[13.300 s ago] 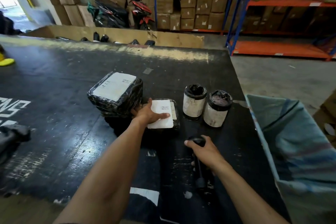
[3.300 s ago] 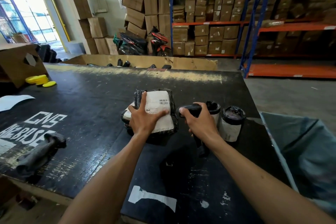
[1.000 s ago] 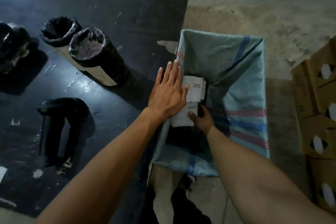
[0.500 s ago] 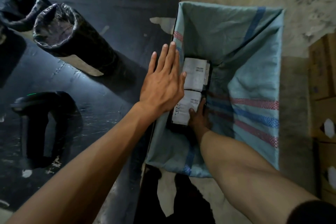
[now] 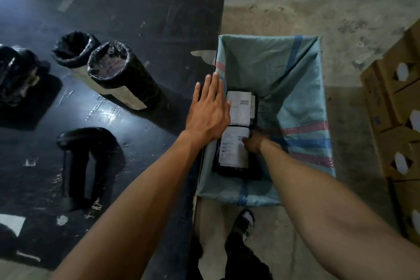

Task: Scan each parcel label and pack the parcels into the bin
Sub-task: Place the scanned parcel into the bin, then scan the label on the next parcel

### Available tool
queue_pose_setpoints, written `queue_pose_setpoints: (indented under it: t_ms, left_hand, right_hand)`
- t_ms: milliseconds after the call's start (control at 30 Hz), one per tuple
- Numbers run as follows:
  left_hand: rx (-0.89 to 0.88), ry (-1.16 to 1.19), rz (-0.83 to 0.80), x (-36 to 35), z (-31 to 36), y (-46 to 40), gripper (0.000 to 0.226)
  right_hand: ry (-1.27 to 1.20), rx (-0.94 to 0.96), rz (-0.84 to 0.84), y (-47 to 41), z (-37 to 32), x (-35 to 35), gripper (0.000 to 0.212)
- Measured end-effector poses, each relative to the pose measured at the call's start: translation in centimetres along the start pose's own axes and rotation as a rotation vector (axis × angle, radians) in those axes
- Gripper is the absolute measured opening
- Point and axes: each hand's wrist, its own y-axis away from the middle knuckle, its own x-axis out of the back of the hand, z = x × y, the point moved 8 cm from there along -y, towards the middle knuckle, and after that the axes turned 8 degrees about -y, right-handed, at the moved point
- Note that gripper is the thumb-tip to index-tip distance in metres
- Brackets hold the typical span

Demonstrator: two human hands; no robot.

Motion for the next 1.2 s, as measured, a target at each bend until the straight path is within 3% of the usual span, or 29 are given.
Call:
queue_pose_setpoints:
  t_ms: [333,467,567,700,833,967,1067,1200]
  left_hand:
    - [-0.037,0.112,-0.026,0.7,-0.4,0.2,0.069]
    - [-0.114,0.217,-0.122,2.5,-1.2,1.1,0.066]
    - [-0.175,0.290,-0.034,6.4,-3.0,2.3,0.043]
    - [-0.251,0.209,0.177,13.3,-7.1,4.5,0.037]
    - [-0.281,0.181,0.432,19.5,-14.0,7.6,0.037]
    - [-0.212,0.210,0.622,23.7,-23.5,10.0,0.031]
    - [-0.040,0.165,0.599,24.1,-32.1,10.7,0.035]
    - [0.245,0.120,0.403,21.1,-43.9,12.3,0.046]
  right_hand:
    - [0.051,0.191,0.192,10.0,-4.4,4.3,0.059]
    - [0.039,0.187,0.341,15.9,-6.8,7.0,0.068]
    - [0.008,0.179,0.472,20.6,-9.9,8.5,0.069]
    - [-0.044,0.232,0.663,27.0,-16.3,8.8,0.072]
    - [-0.063,0.370,0.831,32.2,-23.8,7.4,0.066]
    - [-0.040,0.495,0.859,34.8,-31.7,4.8,0.059]
    - [0.068,0.546,0.787,34.8,-37.2,1.7,0.057]
    - [0.176,0.503,0.612,33.6,-41.7,-3.7,0.068]
